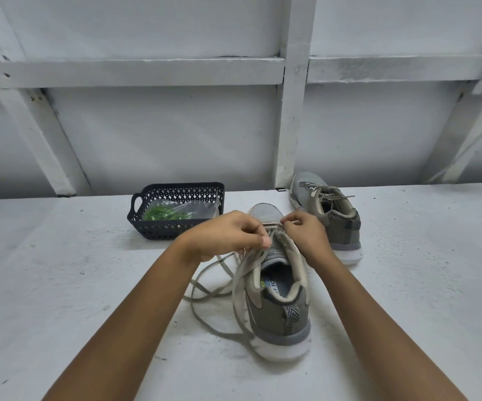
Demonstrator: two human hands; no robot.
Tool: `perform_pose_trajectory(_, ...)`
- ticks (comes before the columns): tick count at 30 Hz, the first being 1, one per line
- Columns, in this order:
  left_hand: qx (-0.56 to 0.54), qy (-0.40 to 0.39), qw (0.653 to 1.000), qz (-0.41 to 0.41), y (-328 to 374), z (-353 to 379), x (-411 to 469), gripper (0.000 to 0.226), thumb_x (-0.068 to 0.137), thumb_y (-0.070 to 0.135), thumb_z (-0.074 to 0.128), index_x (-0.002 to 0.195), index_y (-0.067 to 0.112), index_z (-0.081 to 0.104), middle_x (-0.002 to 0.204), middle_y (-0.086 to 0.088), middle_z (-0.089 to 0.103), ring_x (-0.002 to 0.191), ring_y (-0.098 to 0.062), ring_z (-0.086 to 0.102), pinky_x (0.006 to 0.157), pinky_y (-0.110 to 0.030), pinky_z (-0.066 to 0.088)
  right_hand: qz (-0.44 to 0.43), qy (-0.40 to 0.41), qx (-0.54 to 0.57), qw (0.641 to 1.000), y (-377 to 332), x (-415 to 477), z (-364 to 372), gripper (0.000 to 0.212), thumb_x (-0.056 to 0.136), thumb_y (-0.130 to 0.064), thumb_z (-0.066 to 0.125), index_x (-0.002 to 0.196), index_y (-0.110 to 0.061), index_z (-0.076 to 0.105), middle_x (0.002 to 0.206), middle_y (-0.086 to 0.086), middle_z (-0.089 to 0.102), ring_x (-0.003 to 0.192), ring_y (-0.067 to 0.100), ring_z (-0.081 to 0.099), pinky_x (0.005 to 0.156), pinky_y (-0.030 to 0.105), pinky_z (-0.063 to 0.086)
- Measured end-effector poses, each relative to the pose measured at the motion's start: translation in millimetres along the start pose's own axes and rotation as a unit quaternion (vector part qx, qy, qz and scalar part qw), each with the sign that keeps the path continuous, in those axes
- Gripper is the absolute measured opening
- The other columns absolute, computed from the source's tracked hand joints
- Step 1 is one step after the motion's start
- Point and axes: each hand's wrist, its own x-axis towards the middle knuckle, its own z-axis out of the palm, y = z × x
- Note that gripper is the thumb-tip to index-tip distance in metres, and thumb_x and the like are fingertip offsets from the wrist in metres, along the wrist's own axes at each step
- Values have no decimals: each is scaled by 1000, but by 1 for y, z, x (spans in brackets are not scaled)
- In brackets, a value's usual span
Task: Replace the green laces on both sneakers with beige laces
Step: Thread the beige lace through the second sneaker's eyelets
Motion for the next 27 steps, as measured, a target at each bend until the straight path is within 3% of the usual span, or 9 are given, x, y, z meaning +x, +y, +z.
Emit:
perform_pose_trajectory(2, -4, 10, 1000, 0, 0, 2, -2, 17, 89, 7, 60, 75, 13, 66, 58, 10, 56, 54, 0, 46, 57, -15, 37, 3, 6, -9, 1000, -1, -1, 1, 20, 86, -9, 50, 95, -11, 69, 82, 1, 60, 73, 13, 53, 61, 22, 37)
perform_pose_trajectory(4, 23, 17, 1000, 1, 2, 5, -5, 14, 89, 10, 61, 78, 14, 69, 62, 8, 59, 56, 2, 47, 58, -14, 37, 10, 10, -8, 1000, -1, -2, 1, 21, 87, -10, 50, 96, -10, 69, 85, 4, 62, 81, 16, 54, 70, 21, 35)
perform_pose_trajectory(8, 149, 8, 988, 31, 12, 16, -15, 13, 89, 12, 61, 90, 17, 73, 76, 0, 58, 67, -8, 52, 69, -22, 41, 15, 9, 25, 1000, -1, -2, 1, 20, 86, -8, 50, 87, -11, 69, 89, 9, 67, 86, 21, 60, 79, 29, 46)
perform_pose_trajectory(10, 240, -6, 970, 46, 15, 22, -20, 20, 88, 11, 59, 101, 19, 72, 84, -5, 52, 74, -20, 51, 69, -24, 38, 23, 4, 48, 999, 0, -2, 0, 20, 87, -7, 49, 83, -12, 68, 82, 7, 66, 79, 20, 60, 76, 30, 47)
perform_pose_trajectory(14, 318, 20, 948, -4, 11, 24, -25, 25, 86, 23, 64, 107, 37, 62, 90, 11, 30, 80, -10, 45, 68, -21, 33, 41, -5, 78, 996, 1, -3, -2, 23, 89, -4, 45, 85, -9, 67, 70, 2, 62, 61, 10, 56, 59, 24, 44)
perform_pose_trajectory(18, 302, 35, 953, -1, 8, 23, -26, 25, 90, 19, 58, 110, 31, 49, 92, 7, 42, 75, -8, 49, 68, -25, 39, 50, -4, 101, 994, 1, -4, -2, 23, 90, -2, 44, 87, -6, 66, 67, 1, 61, 59, 8, 56, 57, 21, 45)
perform_pose_trajectory(22, 252, 69, 965, -13, 5, 13, -30, 18, 90, 11, 52, 96, 27, 47, 83, 2, 64, 69, -15, 62, 68, -33, 50, 58, -11, 136, 989, -1, -8, -5, 25, 91, -2, 42, 79, -9, 62, 67, 3, 59, 57, 8, 55, 53, 16, 45)
perform_pose_trajectory(24, 169, 70, 983, -25, 5, 4, -33, 21, 89, 5, 51, 89, 26, 50, 78, 0, 65, 64, -16, 61, 67, -35, 53, 54, -21, 146, 988, -5, -10, -8, 24, 93, -1, 40, 83, -7, 62, 68, 4, 57, 58, 8, 54, 47, 11, 44)
perform_pose_trajectory(27, -62, 107, 992, -5, 12, -13, -35, 22, 90, -7, 47, 85, 13, 56, 64, -2, 58, 52, -12, 53, 56, -28, 51, 31, -51, 156, 986, -15, -15, -14, 22, 93, -2, 39, 90, -7, 60, 73, 6, 55, 61, 13, 54, 54, 18, 47)
